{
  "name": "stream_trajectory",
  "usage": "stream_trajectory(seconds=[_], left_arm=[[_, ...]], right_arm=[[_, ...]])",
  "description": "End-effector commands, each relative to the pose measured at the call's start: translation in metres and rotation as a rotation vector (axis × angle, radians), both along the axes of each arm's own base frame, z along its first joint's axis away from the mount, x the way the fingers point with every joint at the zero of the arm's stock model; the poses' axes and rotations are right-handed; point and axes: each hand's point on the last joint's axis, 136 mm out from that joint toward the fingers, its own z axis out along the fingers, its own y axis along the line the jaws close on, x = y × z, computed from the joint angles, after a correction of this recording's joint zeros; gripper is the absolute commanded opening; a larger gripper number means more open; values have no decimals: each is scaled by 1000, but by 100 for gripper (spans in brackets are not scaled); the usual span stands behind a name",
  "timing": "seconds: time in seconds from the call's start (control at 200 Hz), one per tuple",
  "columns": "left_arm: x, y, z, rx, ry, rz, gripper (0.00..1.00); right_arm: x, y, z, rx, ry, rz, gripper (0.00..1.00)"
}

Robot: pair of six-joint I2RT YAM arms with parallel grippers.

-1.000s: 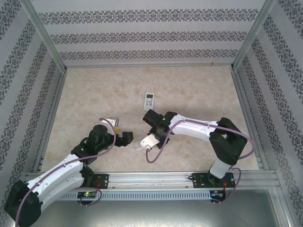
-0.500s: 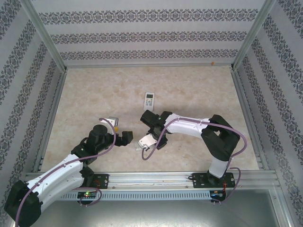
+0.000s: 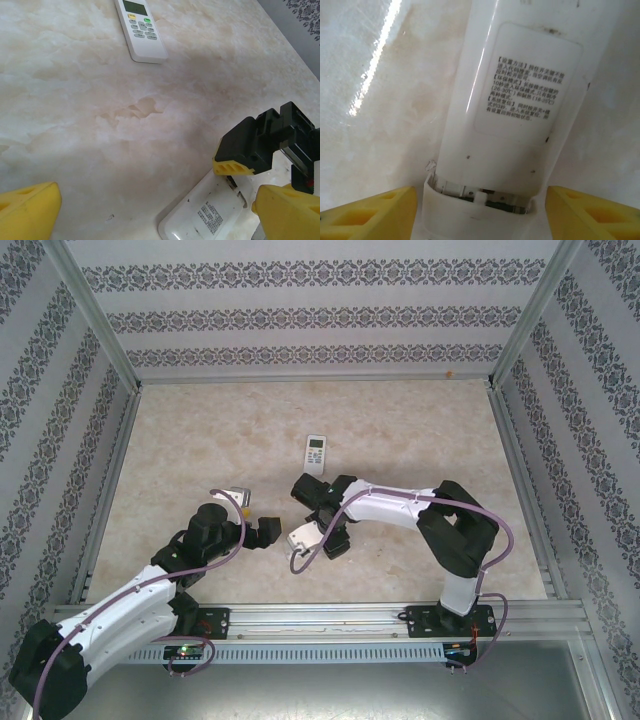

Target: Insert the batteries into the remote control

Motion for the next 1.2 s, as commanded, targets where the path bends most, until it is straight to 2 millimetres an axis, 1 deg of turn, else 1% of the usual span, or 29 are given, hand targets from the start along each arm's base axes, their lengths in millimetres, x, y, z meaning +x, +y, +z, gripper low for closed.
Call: stream_trajectory(seconds=[0.0,0.115,0.175,0.225,0.295,0.355,0.41,0.48,0.535,0.595,0.694,0.774,0.874,0.949,1.024,1.194], left_arm=[[2,0,2,-17,-11,8,100],[-4,-3,-4,-15,20,-15,100],[-9,-7,-7,-12,55,-51,100],[-13,-9,-11,-5,105,-60,100],[-20,-9,-20,3,199,-53,97],[-27,-13,-25,-3,272,-59,94],[-34,-18,-30,-7,331,-64,91],[-42,-24,-35,8,383,-71,88],[-47,-28,-41,41,412,-72,86],[-51,-31,-46,72,442,-73,85],[-55,-38,-59,90,488,-81,85],[-57,-48,-63,90,503,-103,85],[-58,-52,-71,123,527,-97,85],[-57,-51,-78,140,540,-85,85],[-56,-55,-82,146,551,-95,85],[-53,-60,-86,145,566,-96,83]], right_arm=[[1,6,18,18,-16,-22,70],[3,13,35,69,-28,-74,73],[5,18,47,116,-35,-151,73],[10,24,59,186,-35,-277,73],[16,29,76,324,-10,-520,73],[19,26,82,435,49,-777,74],[23,18,82,503,128,-1027,74],[26,3,75,542,203,-1276,72],[27,-7,69,561,247,-1426,71],[26,-17,60,562,274,-1533,70],[29,-30,45,537,283,-1641,66],[31,-38,31,482,307,-1717,62],[29,-35,20,446,348,-1739,61],[27,-28,18,451,372,-1734,61],[25,-25,13,436,379,-1733,61],[26,-31,1,394,347,-1763,58]])
